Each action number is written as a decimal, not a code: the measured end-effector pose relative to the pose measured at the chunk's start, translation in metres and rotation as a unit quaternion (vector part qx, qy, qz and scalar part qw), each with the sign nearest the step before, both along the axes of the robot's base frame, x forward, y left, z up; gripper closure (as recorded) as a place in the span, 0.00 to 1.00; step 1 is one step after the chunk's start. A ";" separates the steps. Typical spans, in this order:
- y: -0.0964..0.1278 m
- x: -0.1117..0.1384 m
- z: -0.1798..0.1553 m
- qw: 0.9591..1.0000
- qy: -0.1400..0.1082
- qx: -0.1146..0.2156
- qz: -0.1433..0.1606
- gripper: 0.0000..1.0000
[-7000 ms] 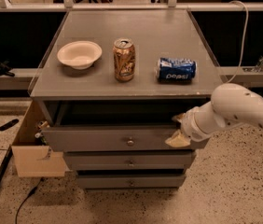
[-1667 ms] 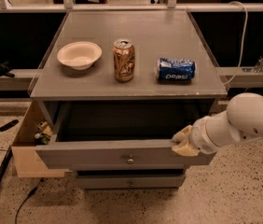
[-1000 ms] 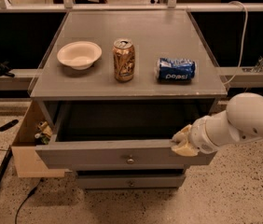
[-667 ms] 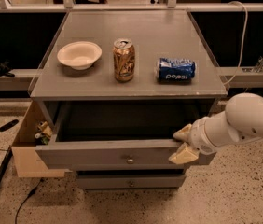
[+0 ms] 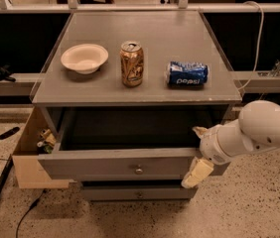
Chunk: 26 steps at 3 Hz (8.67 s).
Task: Open top drawer
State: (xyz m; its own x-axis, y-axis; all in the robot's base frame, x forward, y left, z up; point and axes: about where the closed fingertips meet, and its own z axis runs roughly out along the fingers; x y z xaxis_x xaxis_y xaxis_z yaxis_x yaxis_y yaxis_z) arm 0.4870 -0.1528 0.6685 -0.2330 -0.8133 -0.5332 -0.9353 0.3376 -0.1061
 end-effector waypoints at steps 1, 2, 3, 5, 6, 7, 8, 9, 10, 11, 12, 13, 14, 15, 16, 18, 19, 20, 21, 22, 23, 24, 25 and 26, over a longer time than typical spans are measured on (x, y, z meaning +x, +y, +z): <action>0.000 0.000 0.000 1.000 0.000 0.000 0.000 0.27; 0.000 0.000 0.000 1.000 0.000 0.000 0.000 0.50; -0.009 -0.066 0.016 0.999 0.009 -0.035 -0.015 0.81; -0.028 -0.188 0.051 0.996 -0.004 -0.042 -0.073 0.70; -0.026 -0.183 0.049 0.997 -0.002 -0.043 -0.068 0.57; -0.023 -0.173 0.046 0.997 0.002 -0.036 -0.063 0.34; -0.022 -0.144 0.041 0.998 0.007 -0.027 -0.057 0.11; -0.023 -0.106 0.037 0.998 0.002 -0.025 -0.049 0.00; -0.028 -0.054 0.024 0.999 -0.003 -0.028 -0.036 0.00; -0.030 -0.025 0.011 0.999 -0.002 -0.027 -0.029 0.00; -0.017 0.001 -0.013 1.000 0.004 -0.018 -0.016 0.00; 0.011 0.003 -0.047 1.000 0.015 -0.013 0.009 0.00; 0.015 0.003 -0.054 1.000 0.018 -0.012 0.012 0.15; 0.015 0.003 -0.051 1.000 0.018 -0.012 0.012 0.45; 0.014 0.005 -0.045 1.000 0.018 -0.012 0.012 0.69; 0.010 -0.001 -0.040 1.000 0.018 -0.013 0.008 1.00; 0.009 -0.009 -0.039 1.000 0.019 -0.011 0.005 1.00; 0.009 -0.009 -0.039 1.000 0.019 -0.011 0.005 1.00; 0.009 -0.009 -0.039 1.000 0.019 -0.011 0.005 0.82; 0.009 -0.009 -0.039 1.000 0.019 -0.011 0.005 0.58; 0.009 -0.009 -0.039 1.000 0.019 -0.011 0.005 0.35; 0.009 -0.009 -0.039 1.000 0.019 -0.011 0.005 0.11; 0.009 -0.009 -0.039 1.000 0.019 -0.011 0.005 0.08; 0.003 -0.035 -0.046 1.000 0.022 -0.009 0.014 0.31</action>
Offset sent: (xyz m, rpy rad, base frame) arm -0.0004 -0.0013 -0.0009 -0.0045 0.0015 -0.0025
